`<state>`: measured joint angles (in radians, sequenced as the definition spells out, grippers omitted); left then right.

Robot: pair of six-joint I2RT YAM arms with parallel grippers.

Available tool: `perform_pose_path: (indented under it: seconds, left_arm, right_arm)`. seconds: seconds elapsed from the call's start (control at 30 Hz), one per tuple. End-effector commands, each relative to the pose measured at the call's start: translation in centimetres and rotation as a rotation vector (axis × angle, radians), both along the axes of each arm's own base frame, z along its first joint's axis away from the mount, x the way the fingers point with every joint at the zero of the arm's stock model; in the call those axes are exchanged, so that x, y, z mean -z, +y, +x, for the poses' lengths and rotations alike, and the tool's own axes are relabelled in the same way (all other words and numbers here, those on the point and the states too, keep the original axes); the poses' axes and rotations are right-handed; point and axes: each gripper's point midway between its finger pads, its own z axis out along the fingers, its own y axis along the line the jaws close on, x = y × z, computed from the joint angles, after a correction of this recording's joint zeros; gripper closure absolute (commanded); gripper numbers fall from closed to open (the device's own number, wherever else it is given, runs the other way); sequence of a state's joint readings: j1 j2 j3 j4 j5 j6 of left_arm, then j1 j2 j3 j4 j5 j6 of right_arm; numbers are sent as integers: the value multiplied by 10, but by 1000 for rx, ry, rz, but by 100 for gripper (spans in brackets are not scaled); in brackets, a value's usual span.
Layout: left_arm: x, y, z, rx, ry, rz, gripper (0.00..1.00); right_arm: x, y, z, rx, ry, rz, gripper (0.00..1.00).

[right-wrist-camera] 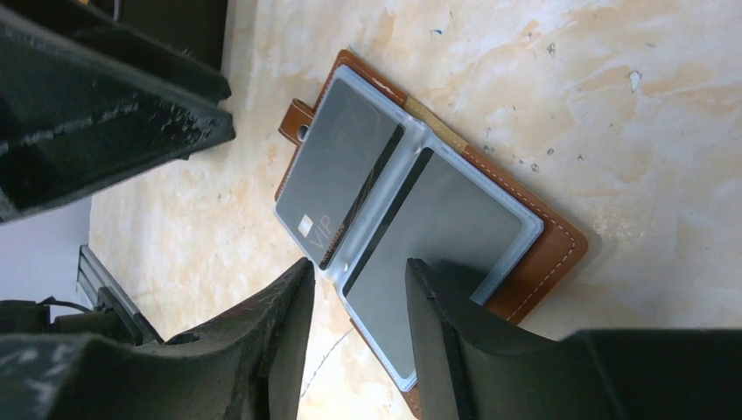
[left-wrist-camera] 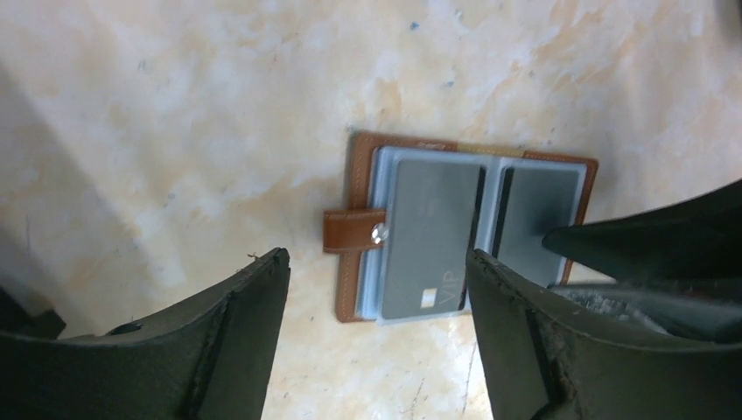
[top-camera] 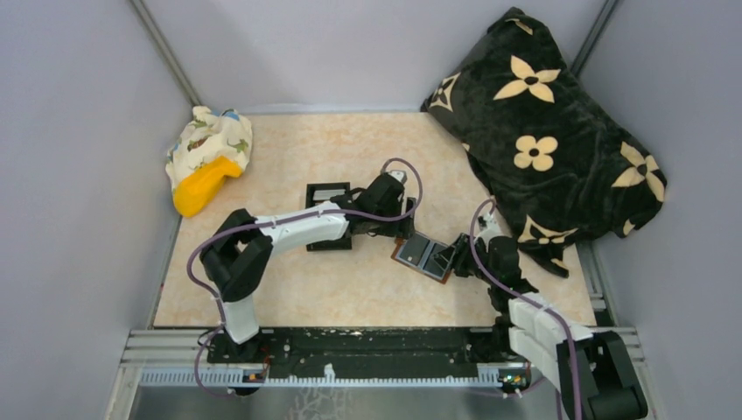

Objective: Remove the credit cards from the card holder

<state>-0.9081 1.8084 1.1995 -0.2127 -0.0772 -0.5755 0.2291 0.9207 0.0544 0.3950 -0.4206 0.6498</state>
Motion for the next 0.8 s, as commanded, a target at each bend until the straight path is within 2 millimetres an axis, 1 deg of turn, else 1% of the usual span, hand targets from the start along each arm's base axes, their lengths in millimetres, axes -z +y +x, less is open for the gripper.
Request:
perform_pose_path:
  seconds: [0.0, 0.03, 0.1, 0.13, 0.17, 0.2, 0.23, 0.3, 0.33, 0.5, 0.63, 0.77]
  left_arm:
    - [-7, -18, 14, 80, -25, 73, 18]
    - [-7, -23, 17, 87, -21, 76, 17]
    - [-8, -26, 18, 94, -22, 87, 16]
    - [-8, -27, 18, 94, -22, 91, 15]
    - [-9, -28, 17, 94, -22, 98, 14]
    - [-9, -28, 16, 97, -27, 110, 15]
    - [-10, -29, 14, 98, -34, 123, 17]
    - [-9, -30, 9, 102, -45, 152, 24]
    - [-8, -33, 6, 107, -46, 160, 25]
    - [4, -49, -7, 140, -36, 192, 26]
    - [9, -60, -13, 158, -33, 194, 26]
    - [21, -60, -13, 152, -23, 220, 26]
  right_arm:
    - [-27, 4, 4, -17, -75, 21, 53]
    - [-29, 2, 3, -6, -80, 14, 52]
    - [-33, -5, 0, 28, -78, -3, 51]
    - [-39, -9, 0, 53, -98, -9, 51]
    - [-35, -12, -4, 66, -74, -18, 51]
    - [-43, -17, -3, 100, -100, -18, 51]
    - [-43, -21, -6, 124, -93, -24, 51]
    - [-47, -28, -8, 166, -99, -21, 52]
    - [-48, -30, -10, 179, -97, -19, 52]
    - [-49, -33, -14, 194, -86, -22, 52]
    - [-49, -34, -15, 195, -82, -30, 52]
    - [-52, -32, -16, 185, -88, -22, 52]
